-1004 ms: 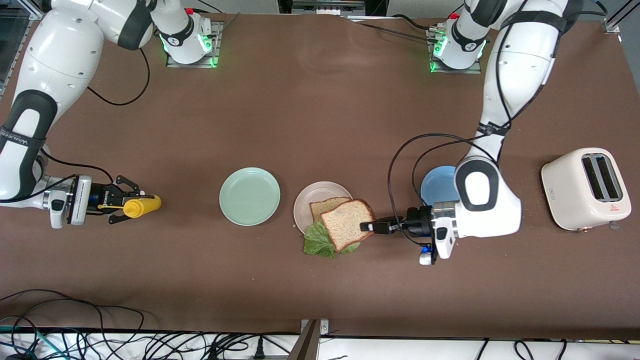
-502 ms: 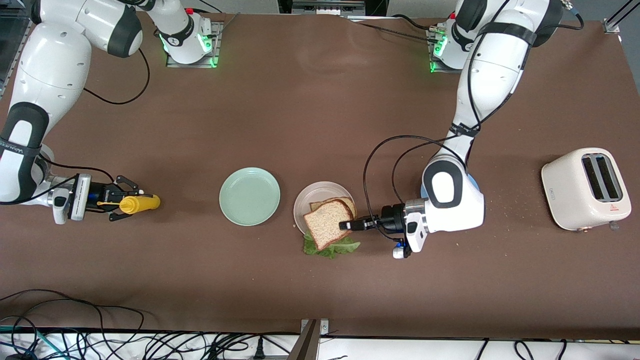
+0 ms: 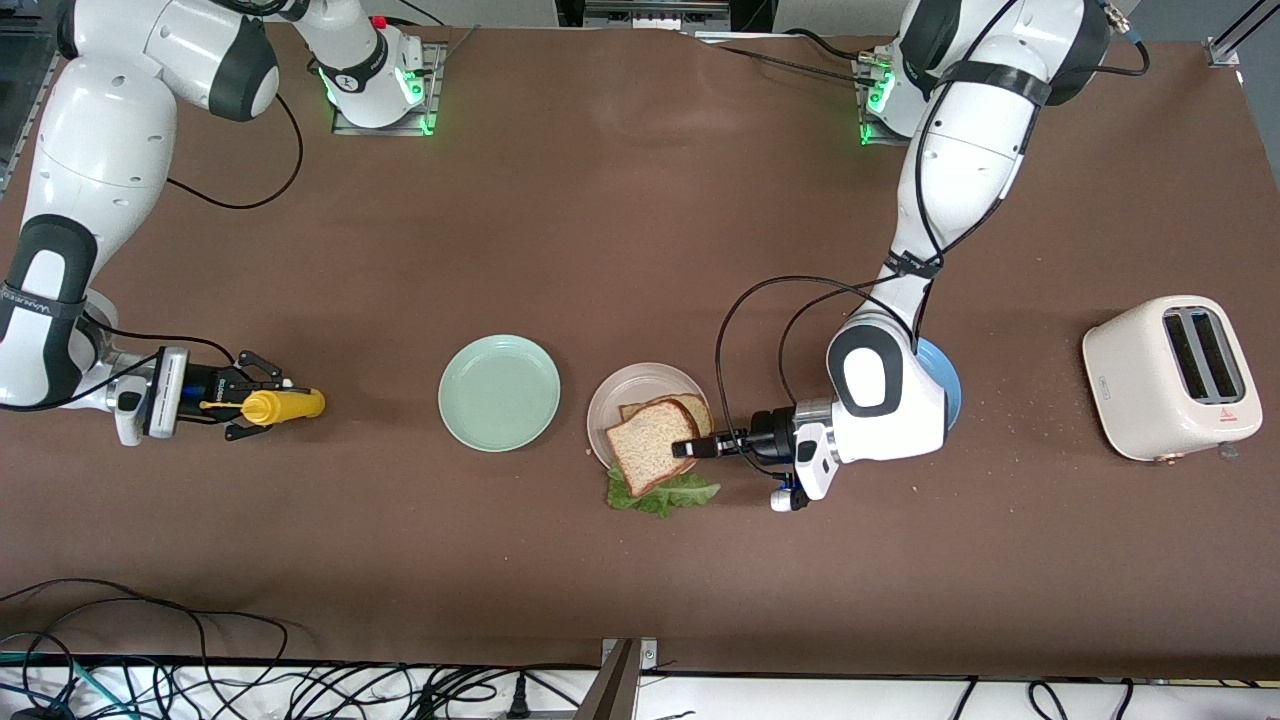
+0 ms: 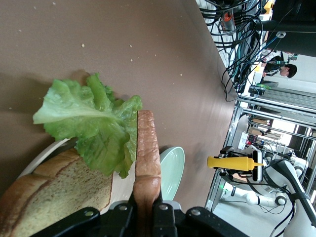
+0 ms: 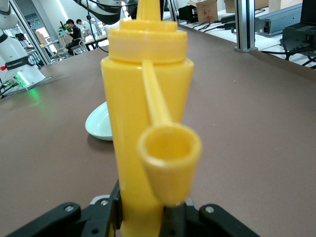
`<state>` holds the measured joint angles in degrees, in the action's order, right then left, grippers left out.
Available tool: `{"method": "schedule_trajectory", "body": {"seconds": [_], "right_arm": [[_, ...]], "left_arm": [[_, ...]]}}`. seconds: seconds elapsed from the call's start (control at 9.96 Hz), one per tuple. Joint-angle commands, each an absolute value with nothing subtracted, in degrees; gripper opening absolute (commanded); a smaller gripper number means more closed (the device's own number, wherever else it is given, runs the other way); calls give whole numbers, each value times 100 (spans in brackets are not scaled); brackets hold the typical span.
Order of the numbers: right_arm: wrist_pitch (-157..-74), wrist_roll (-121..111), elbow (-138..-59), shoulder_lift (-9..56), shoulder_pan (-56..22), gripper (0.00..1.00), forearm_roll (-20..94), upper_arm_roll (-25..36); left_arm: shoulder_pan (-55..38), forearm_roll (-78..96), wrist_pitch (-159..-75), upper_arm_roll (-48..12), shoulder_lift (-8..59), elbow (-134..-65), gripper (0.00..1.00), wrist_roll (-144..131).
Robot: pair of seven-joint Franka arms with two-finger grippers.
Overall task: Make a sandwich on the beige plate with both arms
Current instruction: 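Lower the toast onto the lettuce with the left gripper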
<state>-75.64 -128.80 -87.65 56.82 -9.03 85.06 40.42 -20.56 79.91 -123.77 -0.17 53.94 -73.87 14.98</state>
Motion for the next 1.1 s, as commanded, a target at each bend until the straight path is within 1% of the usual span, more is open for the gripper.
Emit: {"method": "schedule_trajectory", "body": {"seconds": [0.0,0.1,0.2,0.3,0.5,0.7,0.8,0.9,1.0], "right_arm": [[-7471,-13287,-8719,5809,-791,0,8709,3981],[-7479,-13472,-8710,5844,-800,0,8701,3981],[-7506,-13622,-8719,5888,-782,0,8710,3894],[-7523,-13727,-8710,5932,-678,0,8710,3772],[-7646,-13939,-8710,6011,-440,0,8710,3482],[-7655,-13948,-8701,6038,-413,0,8701,3454],[-7655,-13940,-8701,6047,-413,5,8701,3454],[-7681,-13939,-8701,6047,-413,28,8701,3454],[-7690,-13939,-8701,6047,-413,40,8701,3454]], "left_arm": [[-2179,8227,-12428,44,5414,-7339,0,1652],[-2188,8148,-12445,61,5405,-7391,0,1661],[-2180,7939,-12437,88,5405,-7461,32,1661],[-2136,7371,-12445,105,5397,-7488,99,1644],[-2092,6909,-12437,123,5291,-7672,100,1556],[-2092,6864,-12428,193,5274,-7682,100,1460],[-2092,6864,-12428,219,5265,-7682,100,1381],[-2083,6690,-12410,228,5247,-7682,100,1275],[-2013,6462,-12367,229,5177,-7682,100,1057]]}}
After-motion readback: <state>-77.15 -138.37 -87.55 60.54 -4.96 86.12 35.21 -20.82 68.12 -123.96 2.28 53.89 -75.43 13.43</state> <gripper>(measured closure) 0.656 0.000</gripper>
